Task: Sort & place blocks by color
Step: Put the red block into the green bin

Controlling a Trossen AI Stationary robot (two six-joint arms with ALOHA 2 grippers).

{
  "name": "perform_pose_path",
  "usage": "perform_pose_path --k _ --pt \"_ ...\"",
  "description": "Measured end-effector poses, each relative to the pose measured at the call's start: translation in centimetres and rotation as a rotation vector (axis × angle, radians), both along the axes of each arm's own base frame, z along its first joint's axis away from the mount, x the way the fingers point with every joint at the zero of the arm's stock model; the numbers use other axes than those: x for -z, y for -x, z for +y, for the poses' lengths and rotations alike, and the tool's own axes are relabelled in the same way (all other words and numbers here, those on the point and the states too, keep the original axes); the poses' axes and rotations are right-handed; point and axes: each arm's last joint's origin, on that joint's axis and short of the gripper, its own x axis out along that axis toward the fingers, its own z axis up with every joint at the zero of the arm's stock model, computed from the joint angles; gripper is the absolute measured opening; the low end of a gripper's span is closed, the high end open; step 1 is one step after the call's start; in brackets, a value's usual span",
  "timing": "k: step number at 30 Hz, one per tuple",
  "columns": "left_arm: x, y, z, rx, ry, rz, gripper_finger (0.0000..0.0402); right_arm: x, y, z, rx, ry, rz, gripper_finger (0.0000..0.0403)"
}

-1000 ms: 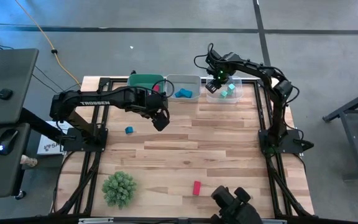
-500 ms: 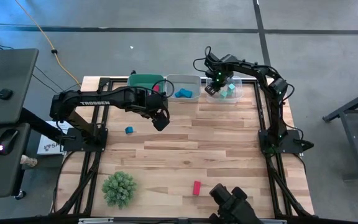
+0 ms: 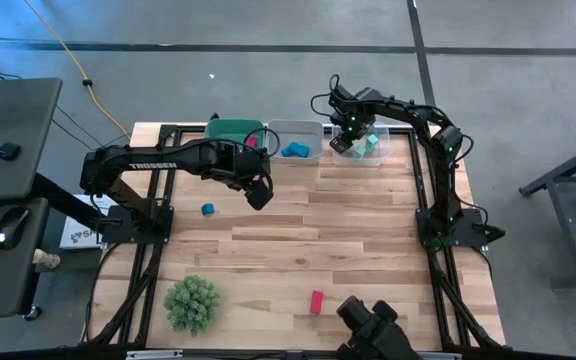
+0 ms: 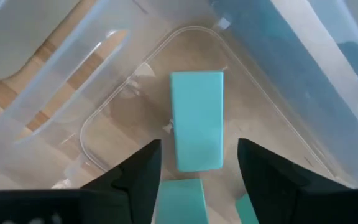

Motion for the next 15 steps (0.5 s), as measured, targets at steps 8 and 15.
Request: perform_pose_path --k 8,15 --pt "0.0 -0.2 -0.1 -0.104 0.064 -0.056 0.0207 -0.8 0.3 0.3 0.008 -0.003 0.001 0.0205" --pt "-0.5 -1.4 -0.1 -0.15 0.172 -0.226 0.0207 -3.9 0.8 0.9 0.005 0.068 -0.054 0.0206"
